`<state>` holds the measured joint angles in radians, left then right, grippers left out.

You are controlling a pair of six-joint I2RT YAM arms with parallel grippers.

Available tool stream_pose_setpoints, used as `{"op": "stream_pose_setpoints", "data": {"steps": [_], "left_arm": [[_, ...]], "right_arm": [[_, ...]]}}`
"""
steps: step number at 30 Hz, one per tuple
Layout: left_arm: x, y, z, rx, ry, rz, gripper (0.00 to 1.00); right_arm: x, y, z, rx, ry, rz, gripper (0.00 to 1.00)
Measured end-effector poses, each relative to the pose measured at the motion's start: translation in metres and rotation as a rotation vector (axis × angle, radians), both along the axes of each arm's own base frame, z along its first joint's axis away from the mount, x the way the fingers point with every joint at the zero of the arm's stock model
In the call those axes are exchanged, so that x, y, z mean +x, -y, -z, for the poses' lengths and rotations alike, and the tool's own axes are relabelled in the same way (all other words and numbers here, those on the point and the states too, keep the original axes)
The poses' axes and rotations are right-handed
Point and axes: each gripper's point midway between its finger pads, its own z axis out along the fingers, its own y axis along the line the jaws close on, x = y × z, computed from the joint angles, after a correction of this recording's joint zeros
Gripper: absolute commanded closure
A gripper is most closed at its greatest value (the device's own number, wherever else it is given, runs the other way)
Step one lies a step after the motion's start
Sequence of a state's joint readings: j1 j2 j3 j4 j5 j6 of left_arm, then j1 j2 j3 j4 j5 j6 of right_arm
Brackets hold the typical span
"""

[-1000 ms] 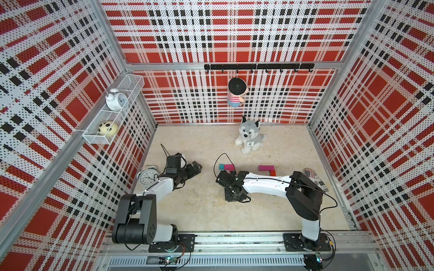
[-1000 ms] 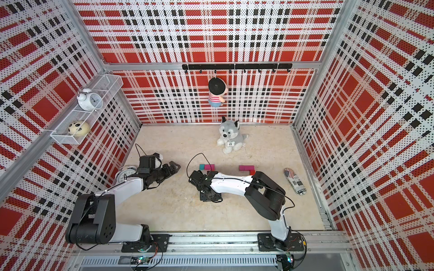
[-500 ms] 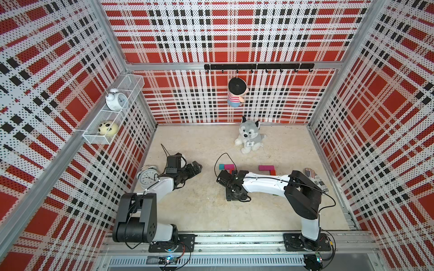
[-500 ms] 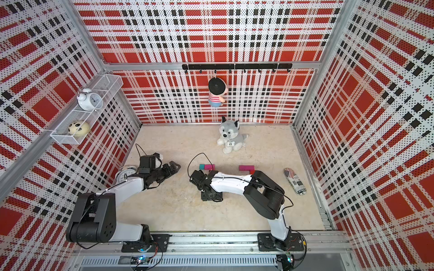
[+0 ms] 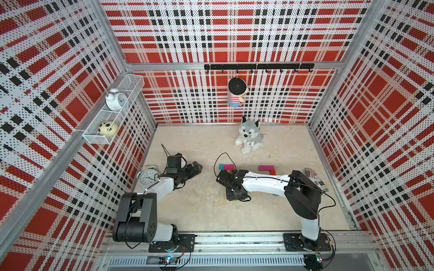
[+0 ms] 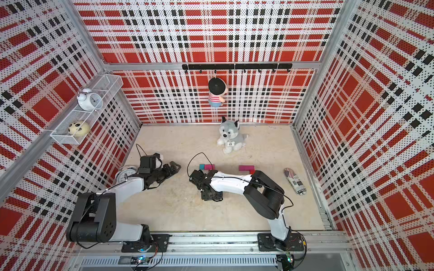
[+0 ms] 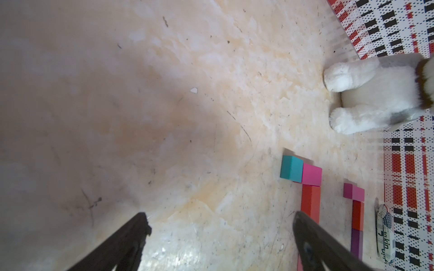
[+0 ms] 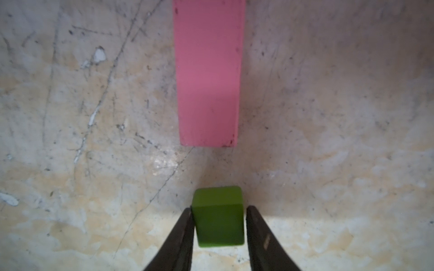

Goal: Assemble the number 7 with building blocks
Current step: Assemble the building block at the center of the board.

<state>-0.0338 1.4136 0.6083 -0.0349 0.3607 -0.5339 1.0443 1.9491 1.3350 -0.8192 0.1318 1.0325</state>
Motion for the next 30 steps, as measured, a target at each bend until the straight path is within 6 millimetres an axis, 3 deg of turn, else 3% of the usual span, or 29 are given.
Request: {"op": "stream_pose_setpoints", "data": {"steps": [16,30], "left_arm": [[0.000,0.000,0.001,0.002,-0.003,-0.001,0.02],[-0.001,0.000,0.008,0.002,-0.023,-0.001,0.02]], "right_arm": [[0.004,-0.009,-0.001,-0.003,-0.007,-0.021,0.66],[0.017,0.000,0.001,-0.005,-0.013,0.023,0.66]]}}
